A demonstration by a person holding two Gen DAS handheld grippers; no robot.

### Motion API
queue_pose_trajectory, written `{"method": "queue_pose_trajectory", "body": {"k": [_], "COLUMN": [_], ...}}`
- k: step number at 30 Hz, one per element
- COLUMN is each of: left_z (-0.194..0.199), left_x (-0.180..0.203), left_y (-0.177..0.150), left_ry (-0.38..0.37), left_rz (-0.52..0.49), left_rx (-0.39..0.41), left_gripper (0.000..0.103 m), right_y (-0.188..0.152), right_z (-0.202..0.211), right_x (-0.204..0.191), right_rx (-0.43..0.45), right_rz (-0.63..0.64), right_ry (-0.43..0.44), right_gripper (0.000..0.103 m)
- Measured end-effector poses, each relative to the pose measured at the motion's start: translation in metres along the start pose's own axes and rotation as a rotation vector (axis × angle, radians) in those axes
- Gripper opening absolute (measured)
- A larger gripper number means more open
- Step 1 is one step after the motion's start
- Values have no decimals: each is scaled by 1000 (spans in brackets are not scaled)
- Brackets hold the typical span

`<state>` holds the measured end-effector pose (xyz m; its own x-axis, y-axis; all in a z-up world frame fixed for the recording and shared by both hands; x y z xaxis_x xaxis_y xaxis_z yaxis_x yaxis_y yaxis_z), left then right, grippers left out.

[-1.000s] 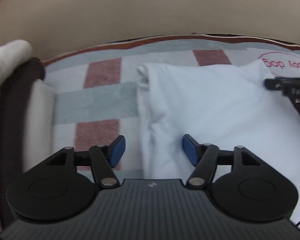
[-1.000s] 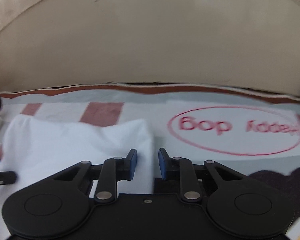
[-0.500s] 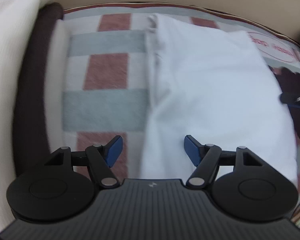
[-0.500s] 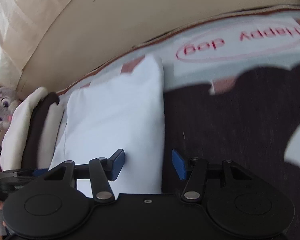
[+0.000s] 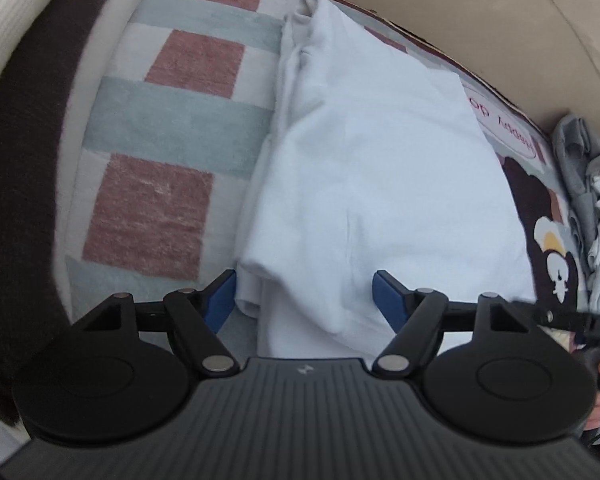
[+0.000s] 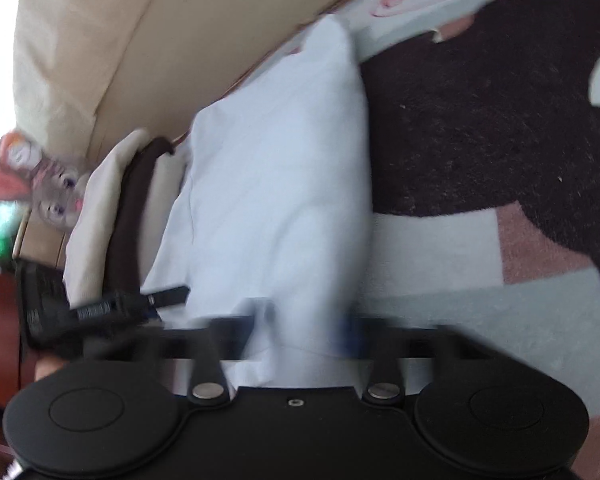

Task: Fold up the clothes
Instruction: 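Smooth the folded shirt sides with both grippers open, then pinch the folded white shirt end with the left gripper while the right gripper pinches it too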

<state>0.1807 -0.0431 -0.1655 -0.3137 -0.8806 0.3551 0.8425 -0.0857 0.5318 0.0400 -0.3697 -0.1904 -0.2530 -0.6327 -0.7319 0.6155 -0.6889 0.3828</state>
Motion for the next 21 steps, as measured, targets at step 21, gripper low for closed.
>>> {"method": "queue_pose_trajectory", "body": {"k": [21], "left_z": [8], "left_x": [-12], "left_y": [7], "left_ry": [36], "left_rz": [76], "left_rx": [112], "left_gripper": [61], "right_y": [0], "right_z": [25], "right_x": [-38], "right_rx": [-6], "right_rz": [240], "right_ry": [-211], "right_gripper": [26]}}
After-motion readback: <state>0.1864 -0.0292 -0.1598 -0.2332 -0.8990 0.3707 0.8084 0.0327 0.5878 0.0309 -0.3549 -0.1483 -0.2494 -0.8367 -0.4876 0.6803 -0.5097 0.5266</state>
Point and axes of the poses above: each gripper's, at about its wrist camera, not at the fingertips, and z roughly against the way its jaws point, x to its right, y to its top, the point moved 1 cm from there along -z, roughly the way its jaws point, and after that the axes turned 12 degrees about x, right-handed, at the moved point
